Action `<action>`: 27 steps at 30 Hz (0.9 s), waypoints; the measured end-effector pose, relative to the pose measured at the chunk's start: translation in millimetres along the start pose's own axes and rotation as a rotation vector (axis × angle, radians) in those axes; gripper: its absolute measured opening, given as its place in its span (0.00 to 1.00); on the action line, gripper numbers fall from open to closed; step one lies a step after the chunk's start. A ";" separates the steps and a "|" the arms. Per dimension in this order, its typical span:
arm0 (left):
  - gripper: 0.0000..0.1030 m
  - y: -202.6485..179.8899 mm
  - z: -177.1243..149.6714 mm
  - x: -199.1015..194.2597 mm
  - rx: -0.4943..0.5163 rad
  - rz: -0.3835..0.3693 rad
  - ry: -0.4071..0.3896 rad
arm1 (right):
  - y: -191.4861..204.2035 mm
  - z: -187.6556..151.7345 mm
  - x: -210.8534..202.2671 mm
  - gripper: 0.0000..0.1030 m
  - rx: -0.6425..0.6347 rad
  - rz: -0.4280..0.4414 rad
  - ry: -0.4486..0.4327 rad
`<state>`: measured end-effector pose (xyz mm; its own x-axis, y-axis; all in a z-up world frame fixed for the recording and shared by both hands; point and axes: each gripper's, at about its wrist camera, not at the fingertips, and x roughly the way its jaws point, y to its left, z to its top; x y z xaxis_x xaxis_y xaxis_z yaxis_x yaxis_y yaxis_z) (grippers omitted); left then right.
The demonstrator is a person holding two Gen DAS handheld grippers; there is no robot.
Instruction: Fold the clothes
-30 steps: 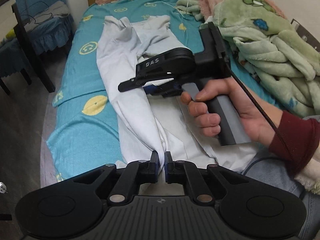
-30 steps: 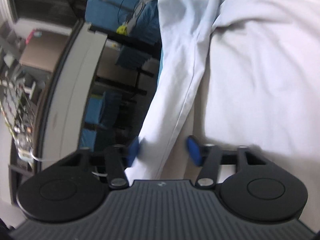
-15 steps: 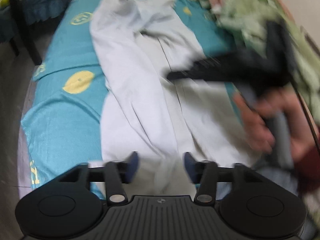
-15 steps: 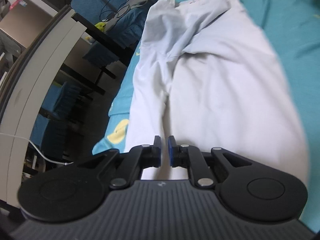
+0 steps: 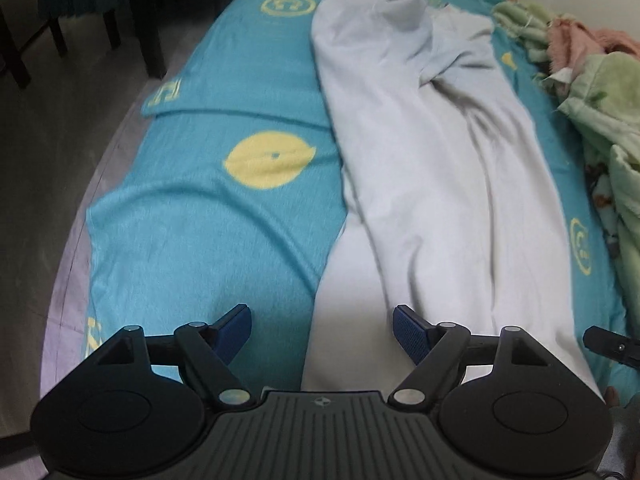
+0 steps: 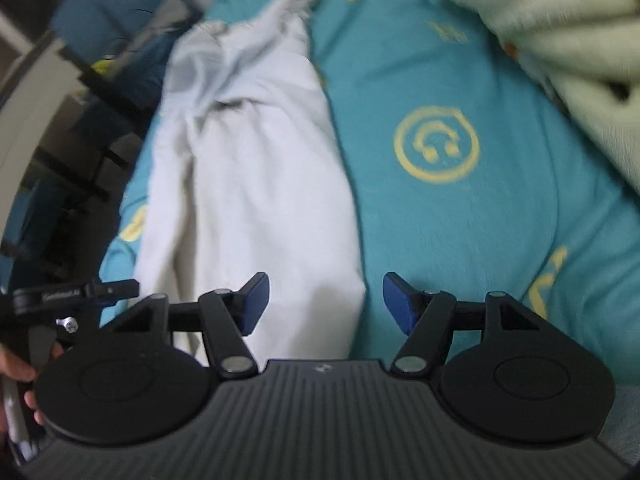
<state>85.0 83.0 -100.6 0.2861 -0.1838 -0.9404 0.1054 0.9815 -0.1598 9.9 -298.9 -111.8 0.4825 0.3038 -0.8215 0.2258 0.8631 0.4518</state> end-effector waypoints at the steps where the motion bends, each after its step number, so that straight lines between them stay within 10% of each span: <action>1: 0.77 1.8 -1.4 3.7 0.001 0.001 0.019 | -3.6 0.2 5.6 0.63 0.029 0.006 0.028; 9: 0.80 -5.1 -13.6 11.0 0.040 -0.103 0.184 | 5.4 -15.5 22.7 0.64 0.024 0.078 0.192; 15: 0.54 -15.9 -31.9 4.1 0.092 -0.194 0.297 | 28.0 -38.2 23.7 0.63 -0.055 0.175 0.301; 21: 0.27 -35.0 -55.1 -10.5 0.221 -0.262 0.339 | 49.3 -51.5 17.7 0.13 -0.168 0.161 0.309; 22: 0.13 -36.8 -57.8 -14.9 0.233 -0.261 0.329 | 52.7 -52.5 14.0 0.11 -0.188 0.162 0.299; 27: 0.08 -28.3 -55.5 -62.5 0.179 -0.367 0.192 | 50.3 -37.0 -15.7 0.09 -0.158 0.232 0.206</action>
<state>11.3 69.7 -54.0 0.0189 -0.4885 -0.8723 0.3350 0.8252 -0.4549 -17.6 -245.3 -89.1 0.3210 0.5607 -0.7632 -0.0120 0.8082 0.5887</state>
